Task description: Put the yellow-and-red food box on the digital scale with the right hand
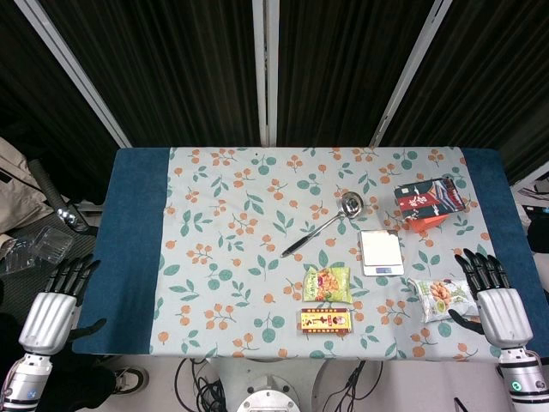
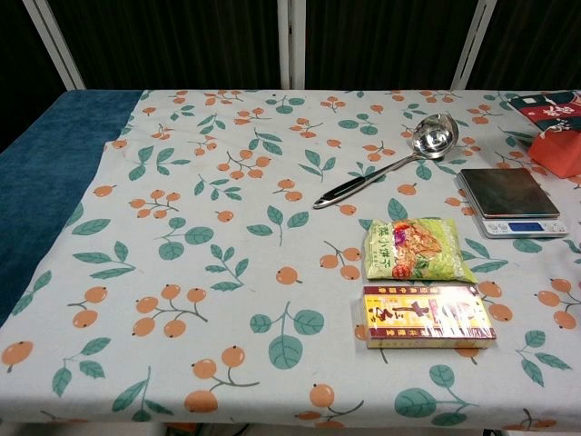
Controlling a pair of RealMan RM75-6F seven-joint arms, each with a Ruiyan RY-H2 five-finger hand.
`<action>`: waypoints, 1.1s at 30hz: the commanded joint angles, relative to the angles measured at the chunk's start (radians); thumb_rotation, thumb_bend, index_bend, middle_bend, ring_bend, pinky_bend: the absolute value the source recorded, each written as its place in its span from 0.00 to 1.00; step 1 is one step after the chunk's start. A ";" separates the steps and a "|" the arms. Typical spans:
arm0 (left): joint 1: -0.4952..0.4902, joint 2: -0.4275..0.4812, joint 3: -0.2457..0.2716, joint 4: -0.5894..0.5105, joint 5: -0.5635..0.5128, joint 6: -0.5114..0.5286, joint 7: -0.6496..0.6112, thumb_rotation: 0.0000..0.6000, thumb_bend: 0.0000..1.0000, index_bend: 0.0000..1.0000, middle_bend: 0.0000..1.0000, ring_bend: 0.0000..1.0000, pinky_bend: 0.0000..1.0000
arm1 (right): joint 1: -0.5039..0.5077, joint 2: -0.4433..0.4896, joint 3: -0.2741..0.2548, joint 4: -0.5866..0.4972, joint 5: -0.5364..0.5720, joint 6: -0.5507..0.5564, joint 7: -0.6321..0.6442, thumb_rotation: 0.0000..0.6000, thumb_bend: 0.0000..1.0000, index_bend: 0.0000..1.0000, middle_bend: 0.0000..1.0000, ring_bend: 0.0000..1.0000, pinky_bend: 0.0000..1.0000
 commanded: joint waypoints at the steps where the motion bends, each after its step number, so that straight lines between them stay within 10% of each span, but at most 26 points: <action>1: 0.001 0.008 0.000 -0.011 -0.012 -0.010 0.010 1.00 0.00 0.00 0.00 0.00 0.00 | -0.001 0.001 0.000 -0.003 -0.001 0.002 -0.003 1.00 0.03 0.00 0.00 0.00 0.00; 23: -0.019 0.041 0.007 -0.064 -0.044 -0.082 0.032 1.00 0.00 0.00 0.00 0.00 0.00 | 0.080 -0.033 -0.071 -0.080 -0.194 -0.075 -0.131 1.00 0.06 0.00 0.00 0.00 0.00; 33: 0.008 0.089 0.029 -0.063 -0.076 -0.082 -0.018 1.00 0.00 0.00 0.00 0.00 0.00 | 0.145 -0.098 -0.113 -0.199 -0.223 -0.243 -0.278 1.00 0.08 0.00 0.09 0.03 0.15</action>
